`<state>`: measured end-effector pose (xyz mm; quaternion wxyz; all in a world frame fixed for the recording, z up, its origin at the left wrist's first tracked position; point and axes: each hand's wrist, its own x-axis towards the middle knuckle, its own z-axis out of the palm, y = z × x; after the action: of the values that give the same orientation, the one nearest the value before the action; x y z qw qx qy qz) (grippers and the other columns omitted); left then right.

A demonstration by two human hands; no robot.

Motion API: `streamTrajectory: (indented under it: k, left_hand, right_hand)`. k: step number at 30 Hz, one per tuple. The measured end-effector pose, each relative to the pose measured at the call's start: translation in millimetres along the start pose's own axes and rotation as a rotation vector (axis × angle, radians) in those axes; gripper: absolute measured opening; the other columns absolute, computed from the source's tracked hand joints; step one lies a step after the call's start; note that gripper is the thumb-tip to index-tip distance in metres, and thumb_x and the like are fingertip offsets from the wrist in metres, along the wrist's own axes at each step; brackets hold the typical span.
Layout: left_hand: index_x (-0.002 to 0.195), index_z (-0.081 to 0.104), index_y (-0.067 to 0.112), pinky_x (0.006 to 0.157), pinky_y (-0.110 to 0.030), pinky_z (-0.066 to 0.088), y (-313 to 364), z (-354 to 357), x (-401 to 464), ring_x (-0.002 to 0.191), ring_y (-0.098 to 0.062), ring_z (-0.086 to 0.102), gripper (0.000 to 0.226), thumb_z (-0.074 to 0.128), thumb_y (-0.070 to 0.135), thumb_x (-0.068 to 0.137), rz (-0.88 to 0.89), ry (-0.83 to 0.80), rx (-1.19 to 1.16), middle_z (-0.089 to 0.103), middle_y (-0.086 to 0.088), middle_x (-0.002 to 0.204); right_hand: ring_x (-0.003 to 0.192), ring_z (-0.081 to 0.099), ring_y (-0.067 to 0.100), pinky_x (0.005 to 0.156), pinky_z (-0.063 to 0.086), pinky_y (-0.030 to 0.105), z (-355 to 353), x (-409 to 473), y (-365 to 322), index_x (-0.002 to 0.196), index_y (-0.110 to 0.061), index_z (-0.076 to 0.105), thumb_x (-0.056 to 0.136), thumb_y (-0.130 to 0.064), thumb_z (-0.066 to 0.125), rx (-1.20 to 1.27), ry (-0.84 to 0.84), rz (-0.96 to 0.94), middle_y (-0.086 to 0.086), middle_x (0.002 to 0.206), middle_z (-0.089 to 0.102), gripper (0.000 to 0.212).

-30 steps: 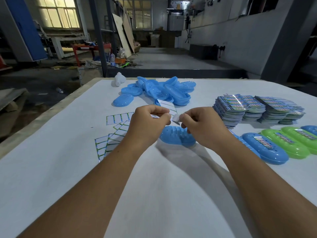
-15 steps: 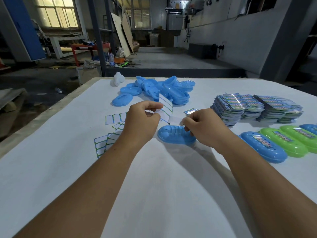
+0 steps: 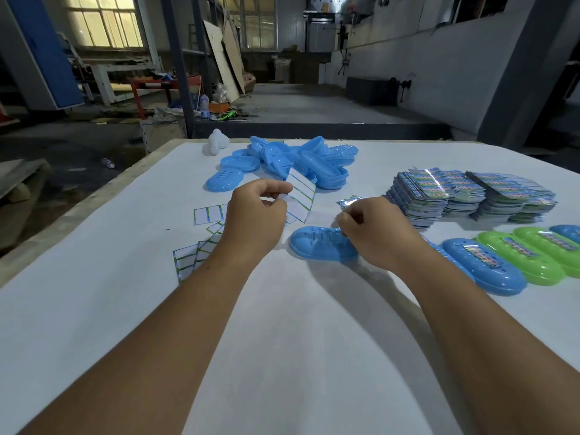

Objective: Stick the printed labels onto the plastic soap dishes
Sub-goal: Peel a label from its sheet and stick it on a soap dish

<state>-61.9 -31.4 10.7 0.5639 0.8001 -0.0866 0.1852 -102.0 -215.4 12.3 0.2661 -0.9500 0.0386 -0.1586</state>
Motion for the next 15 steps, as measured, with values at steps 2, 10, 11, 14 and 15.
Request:
streamTrajectory:
  k: [2, 10, 11, 14, 15]
  left_hand:
    - [0.098, 0.072, 0.033, 0.051, -0.005, 0.041, 0.7, -0.1, -0.3, 0.066, 0.014, 0.058, 0.030, 0.057, 0.007, 0.091, 0.004, 0.009, 0.004, 0.064, 0.021, 0.085]
    - [0.100, 0.073, 0.032, 0.046, -0.005, 0.039, 1.1, 1.3, -1.9, 0.070, 0.010, 0.060, 0.026, 0.057, 0.012, 0.094, 0.006, -0.028, 0.041, 0.065, 0.020, 0.089]
    - [0.100, 0.073, 0.032, 0.047, -0.006, 0.039, 1.2, 0.9, -1.5, 0.072, 0.007, 0.062, 0.025, 0.057, 0.013, 0.094, 0.000, -0.028, 0.048, 0.066, 0.020, 0.090]
    - [0.102, 0.074, 0.029, 0.054, -0.013, 0.045, -0.7, -2.8, 1.0, 0.072, 0.000, 0.063, 0.026, 0.056, 0.013, 0.092, -0.032, 0.009, 0.095, 0.063, 0.021, 0.087]
    - [0.103, 0.074, 0.027, 0.056, -0.015, 0.044, -2.1, -5.0, 2.2, 0.071, -0.001, 0.061, 0.026, 0.057, 0.013, 0.090, -0.046, 0.032, 0.135, 0.062, 0.021, 0.086]
  right_hand:
    - [0.070, 0.058, 0.025, 0.061, 0.043, 0.033, 0.0, -0.7, 0.1, 0.074, -0.016, 0.065, 0.097, -0.027, 0.049, -0.019, 0.007, -0.009, 0.002, 0.072, 0.065, 0.030]
    - [0.076, 0.058, 0.031, 0.062, 0.043, 0.035, -0.1, -2.6, 2.0, 0.070, -0.023, 0.046, 0.098, -0.028, 0.046, -0.118, 0.103, -0.034, 0.002, 0.078, 0.062, 0.029]
    - [0.076, 0.058, 0.031, 0.062, 0.042, 0.034, -0.6, -2.8, 2.3, 0.069, -0.024, 0.045, 0.098, -0.028, 0.046, -0.125, 0.115, -0.035, 0.002, 0.080, 0.063, 0.029]
    - [0.071, 0.058, 0.028, 0.058, 0.042, 0.032, -1.3, -2.2, 1.6, 0.069, -0.021, 0.051, 0.096, -0.030, 0.047, -0.081, 0.117, -0.018, 0.002, 0.074, 0.064, 0.029]
    - [0.065, 0.056, 0.026, 0.055, 0.040, 0.031, -1.1, -2.1, 0.8, 0.067, -0.017, 0.052, 0.094, -0.029, 0.049, -0.053, 0.113, -0.001, 0.002, 0.068, 0.062, 0.030]
